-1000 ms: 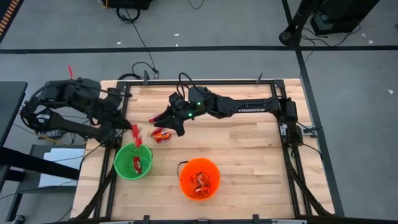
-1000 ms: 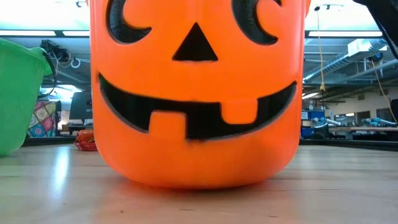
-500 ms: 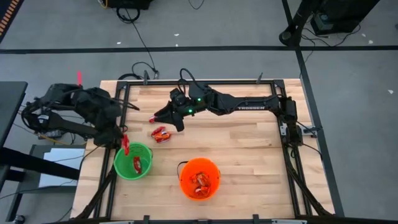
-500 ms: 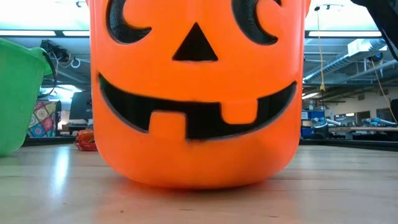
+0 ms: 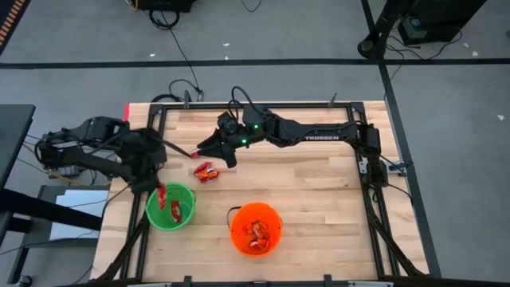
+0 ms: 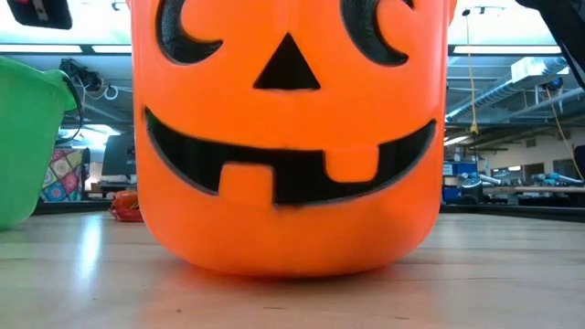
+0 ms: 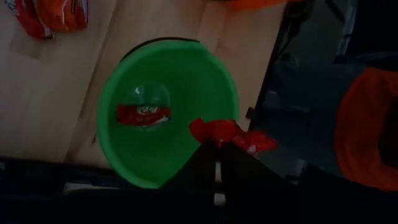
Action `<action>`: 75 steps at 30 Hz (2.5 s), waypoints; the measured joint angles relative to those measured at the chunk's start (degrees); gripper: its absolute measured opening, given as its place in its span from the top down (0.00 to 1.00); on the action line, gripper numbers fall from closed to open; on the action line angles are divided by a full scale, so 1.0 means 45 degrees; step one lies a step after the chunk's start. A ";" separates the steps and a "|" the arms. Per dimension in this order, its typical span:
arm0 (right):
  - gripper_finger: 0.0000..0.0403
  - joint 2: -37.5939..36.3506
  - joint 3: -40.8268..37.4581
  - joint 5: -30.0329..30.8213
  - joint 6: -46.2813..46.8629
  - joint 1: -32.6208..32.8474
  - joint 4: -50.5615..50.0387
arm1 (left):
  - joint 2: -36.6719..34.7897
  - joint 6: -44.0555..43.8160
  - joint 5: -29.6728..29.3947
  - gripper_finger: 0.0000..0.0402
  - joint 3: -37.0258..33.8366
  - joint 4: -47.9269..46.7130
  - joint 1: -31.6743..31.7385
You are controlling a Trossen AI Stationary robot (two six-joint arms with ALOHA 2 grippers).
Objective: Sort candy by brand, put in halloween buckets
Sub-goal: Put the red chocolate into the green bucket
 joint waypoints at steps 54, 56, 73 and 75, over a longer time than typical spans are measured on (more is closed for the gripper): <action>0.58 -0.7867 0.0010 0.0976 -0.5001 0.0282 -0.3988 | 0.5424 0.6553 -0.6626 0.55 -0.3667 0.6418 0.5909; 0.58 -0.7941 0.0010 0.0938 -0.5004 0.0282 -0.4216 | 0.6038 0.6411 -0.6616 0.54 -0.3667 0.6662 0.5960; 0.58 -0.9078 0.0010 0.1610 -0.5001 0.0194 -0.4435 | 0.9489 0.6498 -0.6346 0.22 -0.3667 0.7403 0.5950; 0.58 -0.9092 0.0010 0.1808 -0.4988 0.0175 -0.4434 | 0.9670 0.6717 -0.6523 0.17 -0.3667 0.7504 0.5950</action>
